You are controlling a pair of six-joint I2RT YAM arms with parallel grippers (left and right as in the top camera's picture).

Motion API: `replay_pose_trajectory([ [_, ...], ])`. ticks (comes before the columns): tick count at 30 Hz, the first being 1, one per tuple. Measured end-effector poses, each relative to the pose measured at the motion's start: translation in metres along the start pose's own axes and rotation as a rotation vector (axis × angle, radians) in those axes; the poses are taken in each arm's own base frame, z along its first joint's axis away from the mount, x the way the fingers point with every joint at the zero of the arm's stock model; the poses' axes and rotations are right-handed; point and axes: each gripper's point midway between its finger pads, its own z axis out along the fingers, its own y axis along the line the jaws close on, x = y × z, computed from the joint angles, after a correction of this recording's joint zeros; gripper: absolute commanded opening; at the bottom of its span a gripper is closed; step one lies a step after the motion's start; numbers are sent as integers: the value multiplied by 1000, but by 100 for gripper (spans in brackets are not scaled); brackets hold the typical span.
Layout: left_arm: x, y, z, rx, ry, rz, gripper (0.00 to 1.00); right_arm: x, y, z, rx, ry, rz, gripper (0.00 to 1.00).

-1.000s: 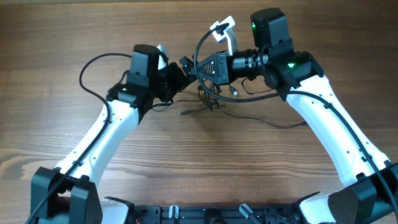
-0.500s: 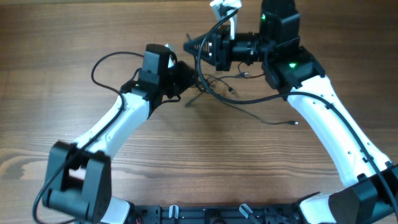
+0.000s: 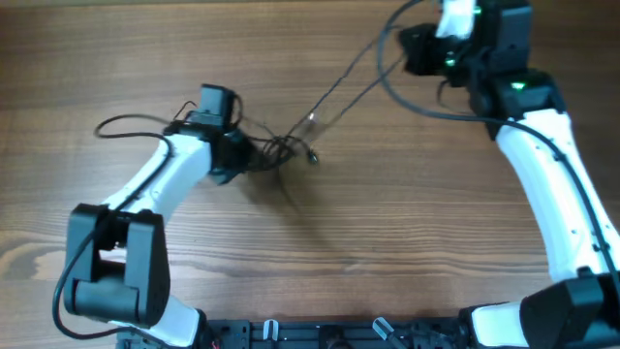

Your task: Untangle cables

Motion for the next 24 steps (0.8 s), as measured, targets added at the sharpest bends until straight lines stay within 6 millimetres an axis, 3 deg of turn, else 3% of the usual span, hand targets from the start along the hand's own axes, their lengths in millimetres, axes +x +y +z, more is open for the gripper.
replay_pose_trajectory([
  [2, -9, 18, -1, -44, 0, -48, 4, -13, -21, -16, 69, -45, 35, 4],
  [4, -18, 35, -3, -69, 11, -103, 4, -29, -45, -44, 139, -106, 69, 4],
  [9, -35, 49, -6, -24, 43, -210, 4, -39, -80, -99, 242, -166, 137, 4],
  [13, -43, 55, -8, 9, 60, -259, 4, -37, -111, -127, 355, -191, 216, 4],
  [17, -51, 55, -11, 84, 96, -316, 4, -24, -140, -142, 443, -174, 329, 14],
  [20, -63, 30, -16, 248, 104, -294, 4, -20, -132, -138, 382, -141, 315, 20],
  [21, -67, 11, -21, 351, 108, -236, 4, -17, -124, -133, 342, -115, 298, 20],
  [22, -69, -4, -26, 428, 110, -184, 4, -11, -115, -127, 300, -80, 284, 18],
  [24, -65, -43, -45, 629, 124, -33, 4, 3, -97, -111, 225, 1, 257, 5],
])
